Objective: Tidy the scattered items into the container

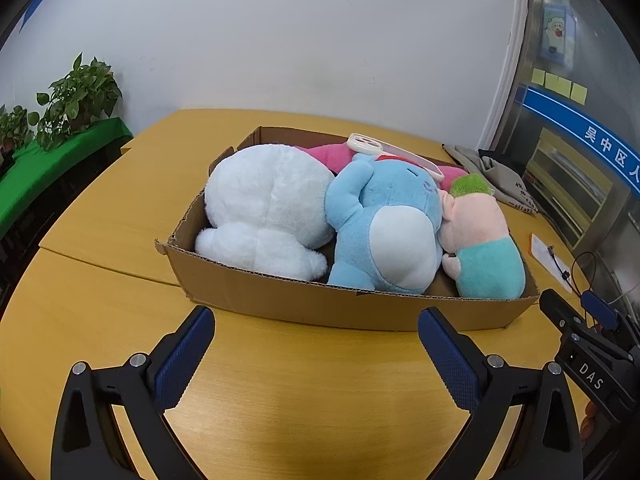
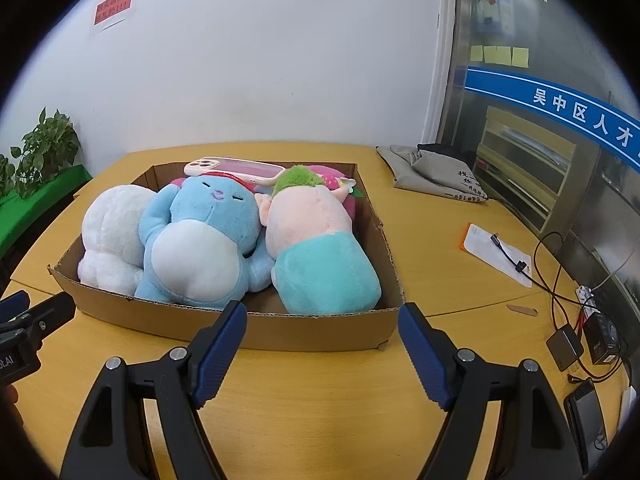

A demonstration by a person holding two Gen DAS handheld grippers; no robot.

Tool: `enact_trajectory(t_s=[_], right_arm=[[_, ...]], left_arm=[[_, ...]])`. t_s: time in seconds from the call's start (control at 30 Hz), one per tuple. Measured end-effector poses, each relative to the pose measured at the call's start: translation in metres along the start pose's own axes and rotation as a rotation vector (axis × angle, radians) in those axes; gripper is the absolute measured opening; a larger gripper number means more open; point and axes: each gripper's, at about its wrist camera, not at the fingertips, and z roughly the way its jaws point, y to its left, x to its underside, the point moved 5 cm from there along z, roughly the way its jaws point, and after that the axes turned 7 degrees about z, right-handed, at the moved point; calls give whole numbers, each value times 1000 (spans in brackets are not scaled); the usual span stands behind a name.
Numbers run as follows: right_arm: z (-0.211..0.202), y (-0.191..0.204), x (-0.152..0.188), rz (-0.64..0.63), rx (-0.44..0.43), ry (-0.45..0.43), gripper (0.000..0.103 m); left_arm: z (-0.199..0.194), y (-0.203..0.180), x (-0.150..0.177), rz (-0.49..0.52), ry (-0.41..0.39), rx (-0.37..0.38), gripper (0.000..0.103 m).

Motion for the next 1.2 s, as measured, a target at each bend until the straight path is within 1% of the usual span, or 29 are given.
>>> enact_trajectory(t_s=[0.43,0.6,0.73,0.9,1.07,1.2], right_arm=[[5,-1,3,1,-9,16,78],[6,0,3,2,-16,17,78],[8,1,2,4,-14,19,78],[12,0,4,4,-10,31,78],[14,3,5,1,-18,37,78],[15,5,7,-1,-21,41,78]], left_arm=[[4,1,1,3,12,-20,103],[4,0,1,15,4,-23,103],[4,5,0,-12,-4,-34,103],[5,10,-1,-22,-9,-57,103],[8,11,1,-18,3,-67,103],[11,10,4,-13,18,-55,103]])
